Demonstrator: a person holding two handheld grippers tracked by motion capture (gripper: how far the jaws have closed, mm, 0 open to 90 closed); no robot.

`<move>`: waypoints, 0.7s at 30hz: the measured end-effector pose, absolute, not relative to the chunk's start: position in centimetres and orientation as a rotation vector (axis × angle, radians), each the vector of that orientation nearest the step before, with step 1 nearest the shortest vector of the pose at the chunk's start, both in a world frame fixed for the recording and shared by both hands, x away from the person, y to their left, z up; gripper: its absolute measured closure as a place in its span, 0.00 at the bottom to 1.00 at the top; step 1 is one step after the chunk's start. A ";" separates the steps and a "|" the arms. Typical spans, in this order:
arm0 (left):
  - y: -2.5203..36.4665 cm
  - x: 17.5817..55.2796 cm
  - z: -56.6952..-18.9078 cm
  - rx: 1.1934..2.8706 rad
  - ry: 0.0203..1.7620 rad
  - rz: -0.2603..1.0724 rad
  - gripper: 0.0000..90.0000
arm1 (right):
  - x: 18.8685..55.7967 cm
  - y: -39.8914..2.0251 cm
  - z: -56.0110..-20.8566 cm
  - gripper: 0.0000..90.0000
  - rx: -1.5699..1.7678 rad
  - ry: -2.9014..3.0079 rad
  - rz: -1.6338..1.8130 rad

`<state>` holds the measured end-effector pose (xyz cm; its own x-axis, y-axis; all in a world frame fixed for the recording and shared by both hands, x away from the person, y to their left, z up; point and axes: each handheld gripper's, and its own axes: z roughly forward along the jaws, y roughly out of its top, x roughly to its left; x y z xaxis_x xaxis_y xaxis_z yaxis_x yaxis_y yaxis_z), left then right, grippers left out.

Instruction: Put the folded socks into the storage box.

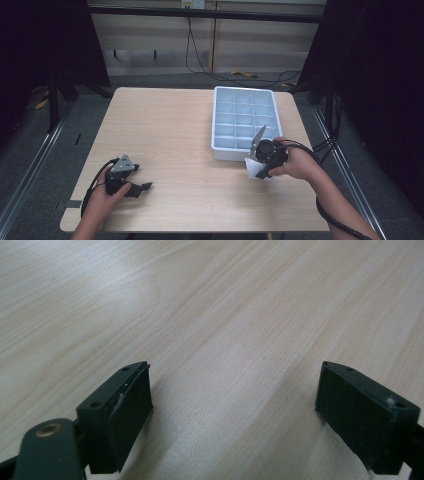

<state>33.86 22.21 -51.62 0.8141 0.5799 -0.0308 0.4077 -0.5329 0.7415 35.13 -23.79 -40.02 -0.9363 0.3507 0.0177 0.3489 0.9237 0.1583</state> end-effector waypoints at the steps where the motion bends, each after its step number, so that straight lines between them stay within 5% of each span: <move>1: 22.2 33.9 -51.6 2.206 0.723 0.280 0.16 | 35.2 -23.8 -39.8 0.61 0.545 3.064 0.242; 21: 22.2 33.8 -51.6 2.201 0.725 0.280 0.16 | 36.7 -24.0 -36.5 0.61 0.529 3.080 0.270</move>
<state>33.84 22.19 -51.63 0.8125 0.5821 -0.0333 0.4089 -0.5282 0.7442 36.72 -23.97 -36.47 -0.9430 0.3318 0.0245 0.3310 0.9282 0.1701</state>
